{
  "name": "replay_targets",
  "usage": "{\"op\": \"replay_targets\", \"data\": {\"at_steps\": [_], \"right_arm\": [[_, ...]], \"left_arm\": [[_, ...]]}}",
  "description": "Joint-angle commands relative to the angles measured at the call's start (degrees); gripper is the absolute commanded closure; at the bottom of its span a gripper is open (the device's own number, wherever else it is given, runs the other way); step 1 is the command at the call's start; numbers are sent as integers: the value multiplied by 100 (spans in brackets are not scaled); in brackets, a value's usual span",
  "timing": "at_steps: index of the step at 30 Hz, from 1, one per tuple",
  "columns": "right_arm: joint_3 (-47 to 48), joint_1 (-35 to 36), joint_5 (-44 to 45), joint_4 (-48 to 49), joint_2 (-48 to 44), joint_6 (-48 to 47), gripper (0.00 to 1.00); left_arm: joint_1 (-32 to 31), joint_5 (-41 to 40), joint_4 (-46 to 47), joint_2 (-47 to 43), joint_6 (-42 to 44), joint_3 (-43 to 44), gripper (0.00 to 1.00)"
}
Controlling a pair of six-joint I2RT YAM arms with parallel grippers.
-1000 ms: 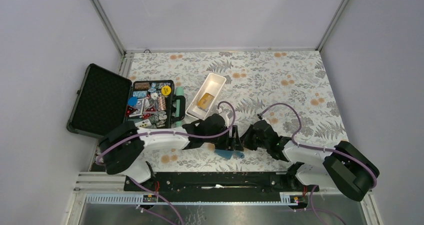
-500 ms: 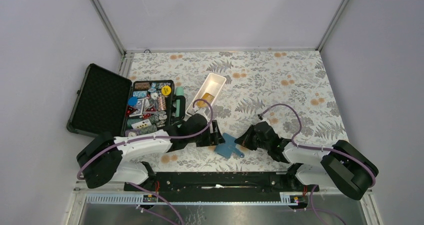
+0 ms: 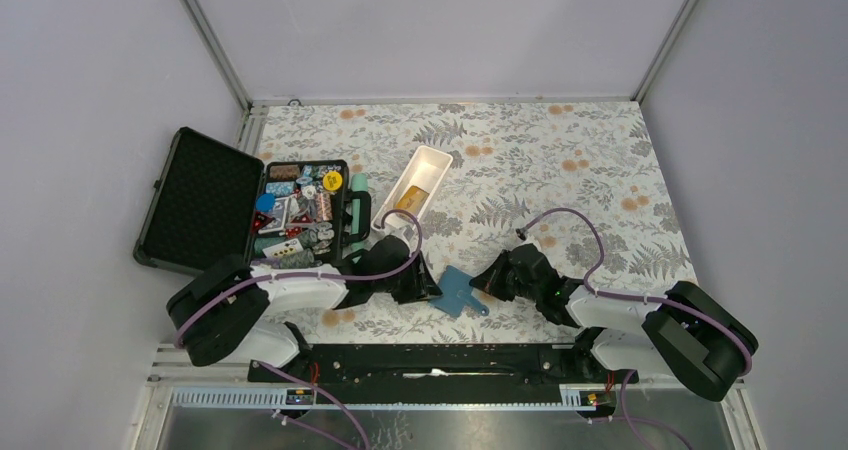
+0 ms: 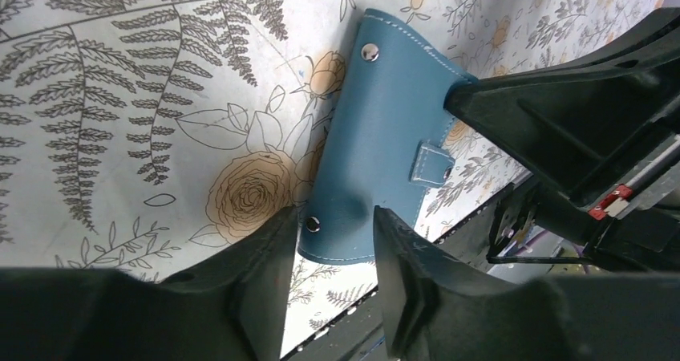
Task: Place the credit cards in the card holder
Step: Close the card holder at the center of the board.
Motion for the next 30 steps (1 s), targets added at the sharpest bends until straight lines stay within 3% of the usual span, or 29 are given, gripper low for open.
{"op": "replay_targets", "data": {"at_steps": [1,9,12,15,18,22,23,25,30], "right_arm": [[-45,14,246,-174,-21,-116,100],[1,11,220,-6,-8,-117,100],[-5,11,91,28,-34,-124,100],[-35,15,8,126,-105,-169,100],[32,14,-138,207,-310,-408,100],[459,-5,-105,-409,-923,-941,38],[561,-39,-60,-625,-1129,-1058,29],[729,-104,-137,-780,-1513,-1407,16],[1130,-339,-910,-759,-2126,-2007,8]], "left_arm": [[39,343,820,101,-255,-172,61],[38,722,1573,418,-471,-325,70],[36,785,1981,416,-612,-419,79],[33,751,2093,345,-600,-448,100],[41,619,2131,137,-459,-507,100],[137,313,1960,-506,-130,-589,100],[158,176,1811,-698,-2,-576,100],[195,-67,1527,-1144,330,-514,100],[276,-410,916,-2274,1142,-369,100]]}}
